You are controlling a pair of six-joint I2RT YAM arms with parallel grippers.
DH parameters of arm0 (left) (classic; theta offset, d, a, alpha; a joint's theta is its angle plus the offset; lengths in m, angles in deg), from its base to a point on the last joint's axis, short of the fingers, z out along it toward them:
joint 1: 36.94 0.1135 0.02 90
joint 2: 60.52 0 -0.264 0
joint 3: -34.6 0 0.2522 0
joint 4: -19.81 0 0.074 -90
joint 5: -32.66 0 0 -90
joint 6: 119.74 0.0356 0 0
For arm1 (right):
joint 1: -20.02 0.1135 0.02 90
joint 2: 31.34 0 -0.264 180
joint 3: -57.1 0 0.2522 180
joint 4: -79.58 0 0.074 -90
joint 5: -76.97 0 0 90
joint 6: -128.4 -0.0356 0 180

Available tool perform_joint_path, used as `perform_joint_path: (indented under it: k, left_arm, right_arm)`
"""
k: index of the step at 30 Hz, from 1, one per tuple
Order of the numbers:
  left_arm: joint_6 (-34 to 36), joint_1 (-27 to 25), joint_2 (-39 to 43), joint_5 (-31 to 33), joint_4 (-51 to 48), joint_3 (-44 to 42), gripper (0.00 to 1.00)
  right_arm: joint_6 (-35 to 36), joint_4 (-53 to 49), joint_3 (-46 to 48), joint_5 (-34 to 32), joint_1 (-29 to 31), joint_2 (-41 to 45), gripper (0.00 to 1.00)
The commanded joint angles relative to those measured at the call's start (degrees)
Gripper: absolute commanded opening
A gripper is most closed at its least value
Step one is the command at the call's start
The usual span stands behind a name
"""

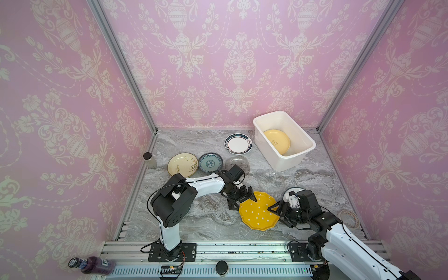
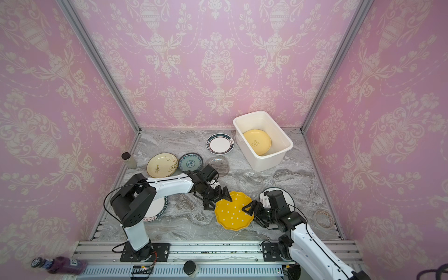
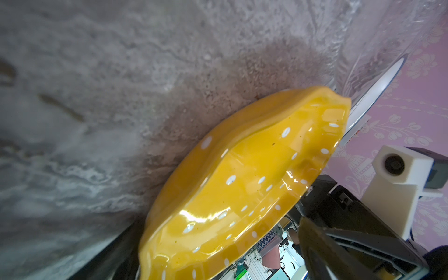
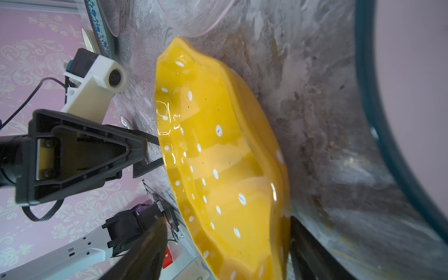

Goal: Place the plates into the plastic bin on the countertop
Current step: 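Close both grippers on opposite rims of the yellow polka-dot plate, then lift the polka-dot plate with the right gripper while the left gripper releases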

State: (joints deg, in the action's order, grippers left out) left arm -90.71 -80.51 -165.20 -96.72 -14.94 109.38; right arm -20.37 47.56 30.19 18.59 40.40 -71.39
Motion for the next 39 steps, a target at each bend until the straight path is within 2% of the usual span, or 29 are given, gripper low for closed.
perform_joint_path:
  k: [1, 18, 39]
  left_arm:
    - [-0.8, -0.6, -1.0, -3.2, 2.3, -0.5, 0.99]
    - [-0.5, -0.9, -1.0, -3.9, 3.2, -0.4, 0.99]
    - [-0.5, -1.0, -0.9, -4.0, 3.2, -0.4, 0.99]
  right_arm:
    - [-1.2, 9.2, -2.8, 4.8, 0.4, -0.4, 0.75]
    - [-3.2, 13.7, -1.9, 4.0, 0.4, -1.9, 0.64]
    - [-1.7, 12.7, -2.5, 1.7, 0.4, -4.5, 0.28]
